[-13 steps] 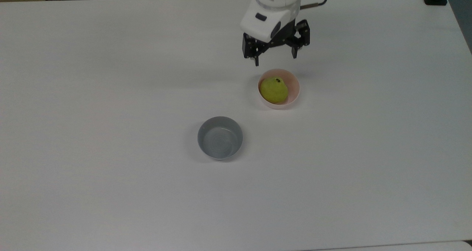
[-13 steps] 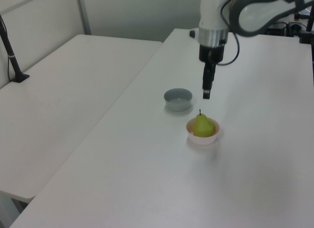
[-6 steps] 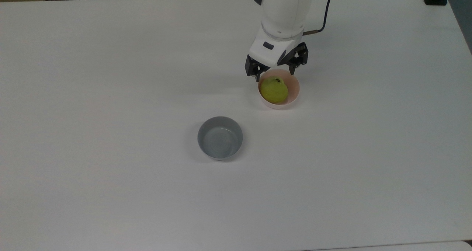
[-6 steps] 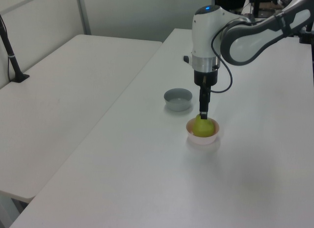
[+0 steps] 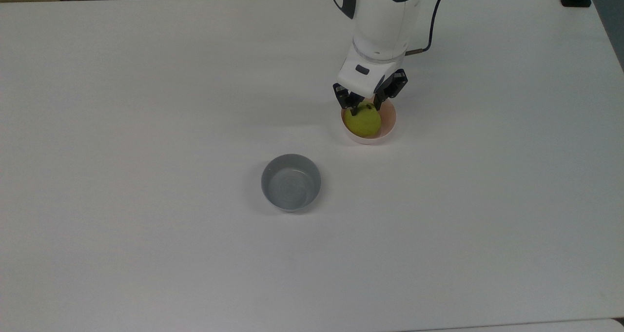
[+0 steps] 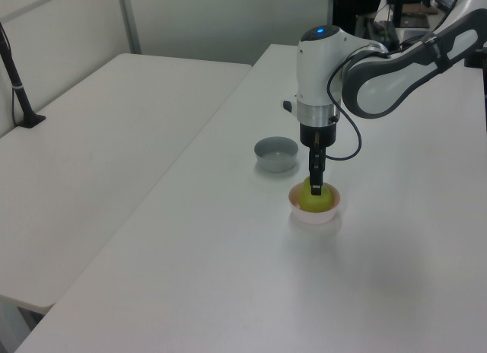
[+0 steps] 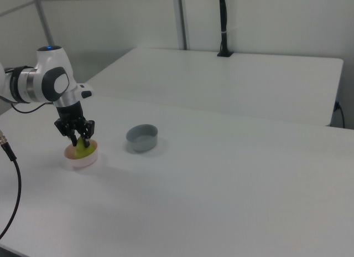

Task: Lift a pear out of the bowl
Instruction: 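Close the gripper on the pear's top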

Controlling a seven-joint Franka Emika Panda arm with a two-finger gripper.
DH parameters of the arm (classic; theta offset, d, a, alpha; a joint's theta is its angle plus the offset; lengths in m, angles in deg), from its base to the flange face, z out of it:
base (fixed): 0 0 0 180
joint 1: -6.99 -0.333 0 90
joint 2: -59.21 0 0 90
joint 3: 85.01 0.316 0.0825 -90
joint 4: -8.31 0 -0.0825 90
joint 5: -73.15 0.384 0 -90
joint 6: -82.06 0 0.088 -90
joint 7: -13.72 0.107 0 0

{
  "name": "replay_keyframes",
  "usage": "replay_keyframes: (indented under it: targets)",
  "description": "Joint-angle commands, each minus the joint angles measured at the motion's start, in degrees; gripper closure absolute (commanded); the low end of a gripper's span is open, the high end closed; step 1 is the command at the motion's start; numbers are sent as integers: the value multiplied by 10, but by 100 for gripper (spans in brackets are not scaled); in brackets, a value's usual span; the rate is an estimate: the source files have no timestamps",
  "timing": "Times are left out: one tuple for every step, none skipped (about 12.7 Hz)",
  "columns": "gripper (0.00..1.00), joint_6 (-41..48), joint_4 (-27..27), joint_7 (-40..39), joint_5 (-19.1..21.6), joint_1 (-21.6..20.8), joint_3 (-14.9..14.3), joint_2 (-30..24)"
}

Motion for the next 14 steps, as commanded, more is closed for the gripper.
replay_keyframes:
  targets:
    - [100, -26, 14, 15, -10, -3, 1, -7]
    - [100, -25, 14, 15, -10, -4, 1, -8]
    - [100, -21, 14, 15, -10, -3, 1, -10]
    - [100, -19, 13, 15, -10, -3, 1, -14]
    - [100, -18, 13, 16, -9, -2, 1, -20]
    - [100, -14, 11, 16, -8, -2, 1, -27]
    - [100, 0, 8, 16, -8, -1, 2, -33]
    - [100, 5, 6, 16, -6, -1, 3, -40]
    - [100, 8, 6, 16, -5, 2, 8, -48]
    - [100, 18, 5, 16, -4, 3, 9, -59]
    - [100, 29, 1, 15, -4, 4, 9, -69]
    - [100, 44, -3, 13, -4, 10, 9, -80]
    - [100, 56, -9, 8, -4, 20, 9, -96]
    - [100, 70, -13, 7, -4, 29, 8, -109]
